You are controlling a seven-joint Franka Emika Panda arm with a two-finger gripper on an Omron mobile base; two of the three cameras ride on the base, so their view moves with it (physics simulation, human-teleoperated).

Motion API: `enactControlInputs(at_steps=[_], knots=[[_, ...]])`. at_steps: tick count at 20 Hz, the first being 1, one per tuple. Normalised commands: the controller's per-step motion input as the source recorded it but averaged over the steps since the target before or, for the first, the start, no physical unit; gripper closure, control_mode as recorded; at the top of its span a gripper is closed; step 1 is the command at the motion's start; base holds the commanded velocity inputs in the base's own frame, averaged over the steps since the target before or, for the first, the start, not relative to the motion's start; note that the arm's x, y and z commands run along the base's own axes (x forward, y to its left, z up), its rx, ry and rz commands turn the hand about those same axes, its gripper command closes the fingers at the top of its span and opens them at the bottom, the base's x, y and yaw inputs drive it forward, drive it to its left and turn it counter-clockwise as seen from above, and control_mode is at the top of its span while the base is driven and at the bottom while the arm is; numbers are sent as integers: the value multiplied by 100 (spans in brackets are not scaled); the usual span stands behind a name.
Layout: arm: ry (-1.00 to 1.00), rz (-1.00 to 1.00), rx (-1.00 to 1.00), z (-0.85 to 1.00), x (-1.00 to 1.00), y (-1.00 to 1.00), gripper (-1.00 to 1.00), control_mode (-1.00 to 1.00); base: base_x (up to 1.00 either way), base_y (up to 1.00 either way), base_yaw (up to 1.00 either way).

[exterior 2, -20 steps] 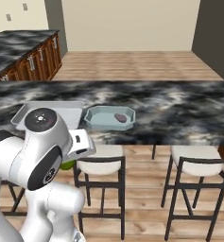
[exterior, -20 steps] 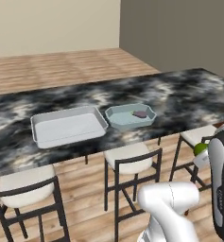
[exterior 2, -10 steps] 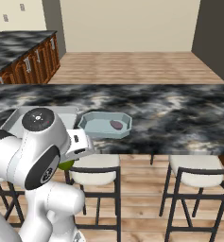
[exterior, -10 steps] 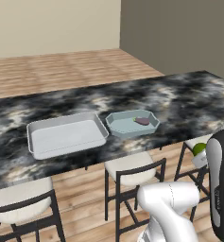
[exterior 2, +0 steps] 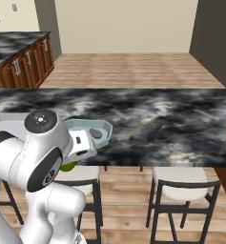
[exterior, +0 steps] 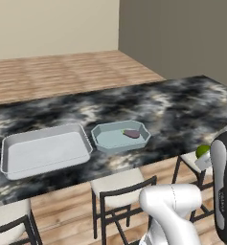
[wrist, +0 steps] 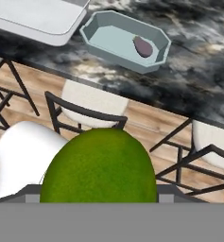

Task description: Place the cold items (eggplant and lime) from the fridge in one tupperware on the dining counter. Place the warm items (kebab skewer and hot dog) in the stove area in another tupperware.

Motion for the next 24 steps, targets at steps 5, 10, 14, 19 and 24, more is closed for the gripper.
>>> enactControlInputs(at_steps=[5,10,14,19,24], knots=[[0,0,0,0,0,0,100,100,40,-16,0],[0,0,2,0,45,0,100,-100,8,-1,0],[8,3,1,0,87,1,100,-100,0,0,0],[12,2,0,0,92,26,100,-100,0,0,0],[10,2,0,-2,88,31,100,-100,0,0,0]])
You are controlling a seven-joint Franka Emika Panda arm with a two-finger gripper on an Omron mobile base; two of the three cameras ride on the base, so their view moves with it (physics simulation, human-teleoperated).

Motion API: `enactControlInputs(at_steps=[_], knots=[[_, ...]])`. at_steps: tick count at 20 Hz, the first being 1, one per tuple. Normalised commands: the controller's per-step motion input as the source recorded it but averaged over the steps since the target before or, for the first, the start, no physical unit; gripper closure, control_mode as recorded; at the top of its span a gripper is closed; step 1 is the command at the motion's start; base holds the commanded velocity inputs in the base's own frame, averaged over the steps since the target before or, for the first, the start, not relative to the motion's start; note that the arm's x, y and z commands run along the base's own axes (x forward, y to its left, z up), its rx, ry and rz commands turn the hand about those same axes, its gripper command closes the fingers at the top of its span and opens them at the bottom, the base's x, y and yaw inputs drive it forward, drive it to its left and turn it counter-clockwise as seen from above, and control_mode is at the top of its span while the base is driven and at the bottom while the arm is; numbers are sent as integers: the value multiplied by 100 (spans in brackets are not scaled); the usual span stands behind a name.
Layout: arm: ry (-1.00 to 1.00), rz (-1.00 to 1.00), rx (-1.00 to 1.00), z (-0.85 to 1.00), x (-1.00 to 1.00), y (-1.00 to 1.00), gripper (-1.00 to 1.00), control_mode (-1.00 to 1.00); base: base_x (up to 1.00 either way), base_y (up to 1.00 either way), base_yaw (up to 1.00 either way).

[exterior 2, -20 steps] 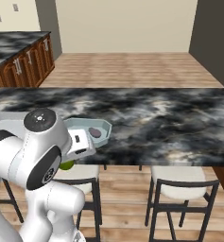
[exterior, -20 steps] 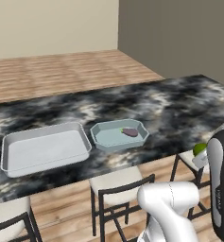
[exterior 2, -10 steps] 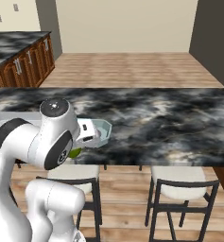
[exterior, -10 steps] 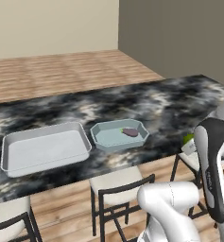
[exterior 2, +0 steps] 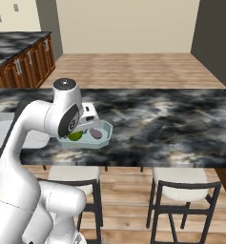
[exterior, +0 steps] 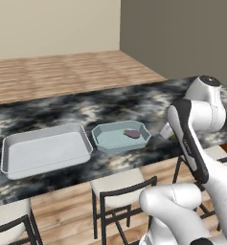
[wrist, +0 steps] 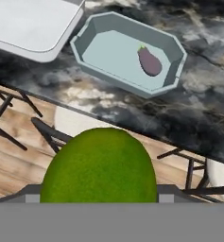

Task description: Place the cold items (eggplant and lime) from the fridge in one tupperware on the dining counter. Place the warm items (kebab skewer and hot dog) in the stove area in another tupperware.

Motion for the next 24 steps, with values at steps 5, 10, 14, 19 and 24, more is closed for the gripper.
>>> enactControlInputs(at_steps=[5,10,14,19,24], knots=[[10,9,-1,-27,79,57,100,-100,0,0,0],[12,11,-1,-52,75,45,100,-100,0,0,0],[5,10,0,-62,64,35,100,-100,0,0,0],[1,15,0,-53,71,10,100,-100,0,0,0],[5,15,0,-41,77,11,100,-100,0,0,0]])
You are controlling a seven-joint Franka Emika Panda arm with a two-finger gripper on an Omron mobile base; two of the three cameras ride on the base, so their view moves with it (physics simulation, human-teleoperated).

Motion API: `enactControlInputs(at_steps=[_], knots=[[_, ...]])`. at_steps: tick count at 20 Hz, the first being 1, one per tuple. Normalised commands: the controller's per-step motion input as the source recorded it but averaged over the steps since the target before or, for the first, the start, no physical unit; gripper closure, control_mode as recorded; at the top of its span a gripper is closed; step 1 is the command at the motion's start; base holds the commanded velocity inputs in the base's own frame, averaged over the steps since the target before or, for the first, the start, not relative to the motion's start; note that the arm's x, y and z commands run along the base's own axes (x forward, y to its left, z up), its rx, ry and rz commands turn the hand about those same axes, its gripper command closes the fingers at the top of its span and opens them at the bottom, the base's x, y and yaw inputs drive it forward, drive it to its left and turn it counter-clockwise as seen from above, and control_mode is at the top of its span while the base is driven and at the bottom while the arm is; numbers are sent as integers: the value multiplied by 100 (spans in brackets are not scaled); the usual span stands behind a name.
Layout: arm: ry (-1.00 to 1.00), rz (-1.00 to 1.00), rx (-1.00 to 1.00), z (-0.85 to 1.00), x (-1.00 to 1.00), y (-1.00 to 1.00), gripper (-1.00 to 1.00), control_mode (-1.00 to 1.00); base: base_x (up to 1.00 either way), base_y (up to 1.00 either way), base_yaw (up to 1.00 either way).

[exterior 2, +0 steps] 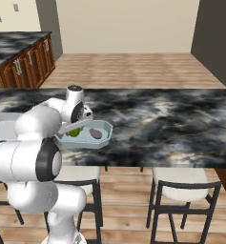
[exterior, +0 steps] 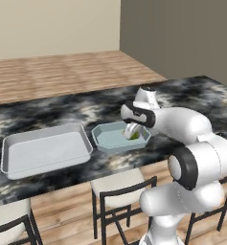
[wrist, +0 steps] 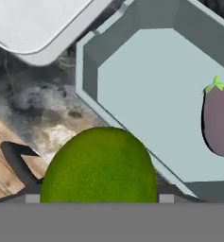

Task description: Place the cold items (eggplant and lime) from the fridge in one tupperware on the dining counter. Place the warm items (kebab skewer and hot dog) in the stove area in another tupperware.

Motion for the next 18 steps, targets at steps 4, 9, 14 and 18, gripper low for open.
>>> enactControlInputs(at_steps=[4,9,14,18], knots=[[5,13,0,-38,67,23,100,-100,0,0,0],[6,7,0,-35,58,42,100,-100,0,0,0],[6,7,0,-44,63,36,100,-100,0,0,0],[2,9,0,-51,57,6,100,-100,0,0,0]])
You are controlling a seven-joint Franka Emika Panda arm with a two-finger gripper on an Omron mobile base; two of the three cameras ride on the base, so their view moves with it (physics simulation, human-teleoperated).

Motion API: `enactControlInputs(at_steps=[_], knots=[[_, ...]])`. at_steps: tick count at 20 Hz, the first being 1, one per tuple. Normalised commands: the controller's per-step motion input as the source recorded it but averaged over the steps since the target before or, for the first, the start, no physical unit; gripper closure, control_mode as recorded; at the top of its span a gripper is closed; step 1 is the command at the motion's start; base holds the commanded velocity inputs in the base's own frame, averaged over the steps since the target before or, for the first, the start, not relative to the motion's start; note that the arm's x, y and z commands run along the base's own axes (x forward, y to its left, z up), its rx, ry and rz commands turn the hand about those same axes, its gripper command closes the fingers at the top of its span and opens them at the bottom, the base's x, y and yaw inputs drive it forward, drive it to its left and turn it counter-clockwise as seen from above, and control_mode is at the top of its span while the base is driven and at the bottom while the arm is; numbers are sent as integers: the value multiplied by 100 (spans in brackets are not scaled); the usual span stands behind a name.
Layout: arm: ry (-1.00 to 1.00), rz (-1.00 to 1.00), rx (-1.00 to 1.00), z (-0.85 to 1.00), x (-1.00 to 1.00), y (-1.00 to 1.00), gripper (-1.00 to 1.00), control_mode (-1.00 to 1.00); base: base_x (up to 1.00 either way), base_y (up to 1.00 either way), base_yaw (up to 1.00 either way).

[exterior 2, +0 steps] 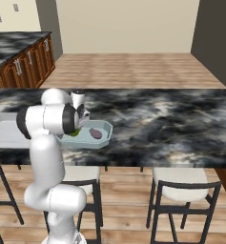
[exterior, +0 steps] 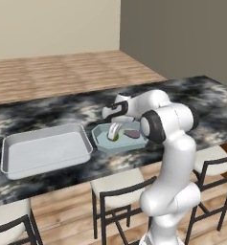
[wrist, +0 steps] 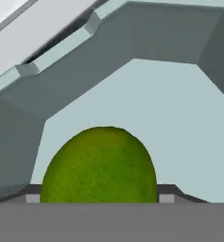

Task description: Place the cold items (eggplant and lime) from the fridge in one tupperware on the dining counter. Place the warm items (kebab skewer and hot dog) in the stove area in another tupperware.

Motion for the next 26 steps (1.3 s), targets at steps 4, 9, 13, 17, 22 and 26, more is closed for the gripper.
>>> enactControlInputs(at_steps=[4,9,13,17,22,26], knots=[[1,9,0,-39,54,1,100,-100,0,0,0],[0,6,3,-12,26,0,100,-100,0,0,0],[-11,1,14,0,0,-24,-100,-100,0,0,0],[-10,0,15,0,0,-39,-100,-100,0,0,0],[-1,-11,9,1,0,-15,-100,-100,0,0,0],[9,-19,-5,21,-2,1,-100,-100,0,0,0]])
